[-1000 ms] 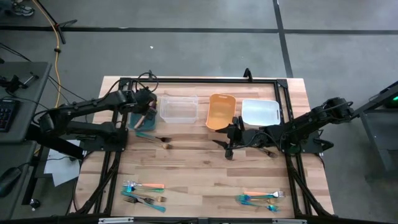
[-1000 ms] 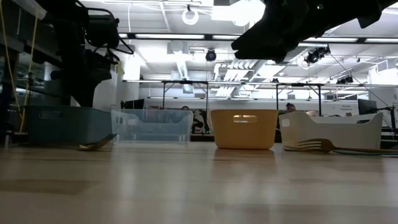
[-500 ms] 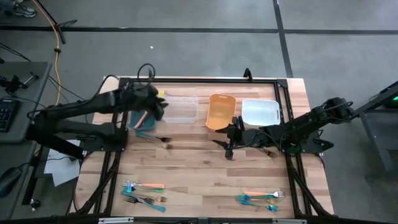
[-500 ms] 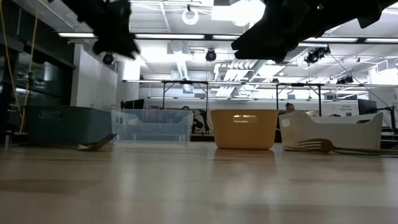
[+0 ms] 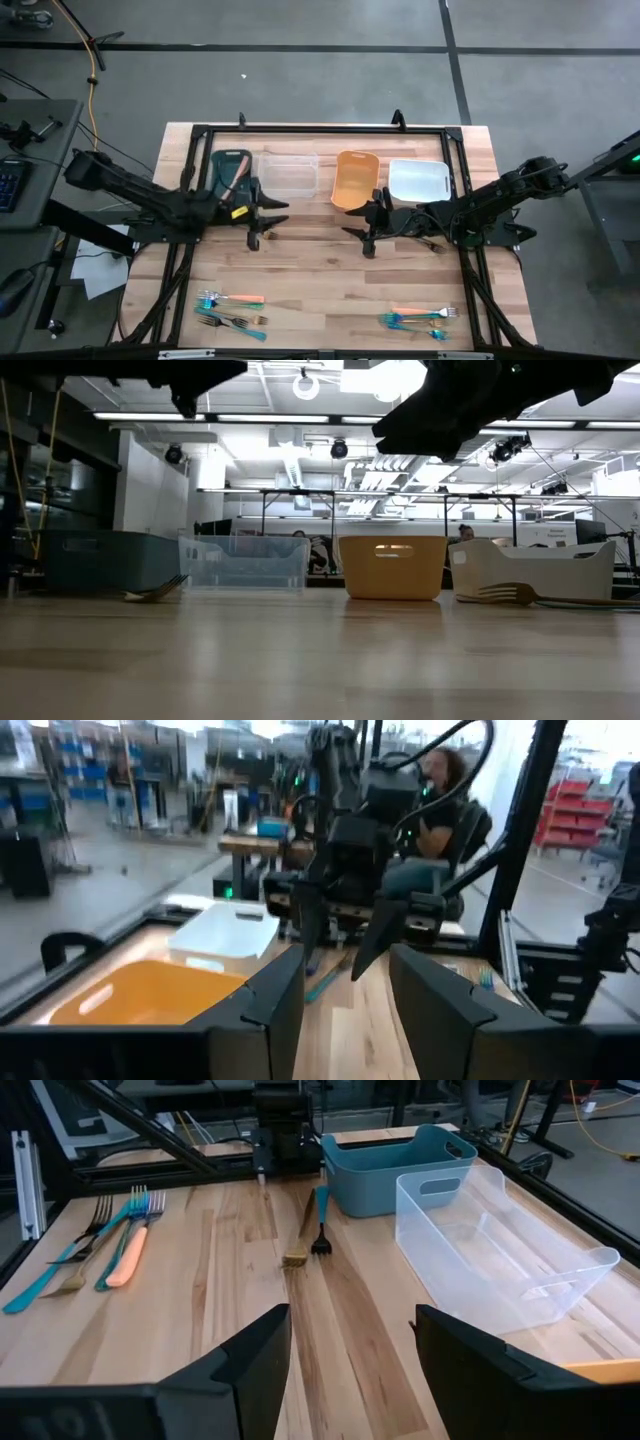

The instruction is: Sort silverware by color (type)

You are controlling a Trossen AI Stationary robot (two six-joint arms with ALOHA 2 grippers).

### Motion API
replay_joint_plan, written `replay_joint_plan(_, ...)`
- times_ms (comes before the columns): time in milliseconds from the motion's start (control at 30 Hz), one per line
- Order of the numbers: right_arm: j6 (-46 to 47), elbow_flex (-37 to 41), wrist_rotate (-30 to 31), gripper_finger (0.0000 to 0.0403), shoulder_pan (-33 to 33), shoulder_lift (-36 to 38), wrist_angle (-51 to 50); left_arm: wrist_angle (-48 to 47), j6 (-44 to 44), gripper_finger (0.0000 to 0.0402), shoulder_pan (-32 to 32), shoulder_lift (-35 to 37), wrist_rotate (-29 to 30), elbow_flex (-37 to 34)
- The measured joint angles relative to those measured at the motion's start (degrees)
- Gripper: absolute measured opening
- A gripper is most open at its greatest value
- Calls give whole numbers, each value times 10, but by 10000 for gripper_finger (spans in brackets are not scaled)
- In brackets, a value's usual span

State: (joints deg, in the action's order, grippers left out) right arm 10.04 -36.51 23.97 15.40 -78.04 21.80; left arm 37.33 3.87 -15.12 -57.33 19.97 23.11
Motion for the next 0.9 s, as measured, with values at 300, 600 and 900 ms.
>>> replay_joint_plan(300,-14,0,0,208,0,0,3,34,-7,138,-9,-21,15,-28)
replay_joint_plan(600,-15,0,0,208,0,0,3,34,-7,138,-9,-21,15,-28)
replay_joint_plan(900,-15,0,0,208,0,0,3,55,-7,138,-9,-21,15,-28)
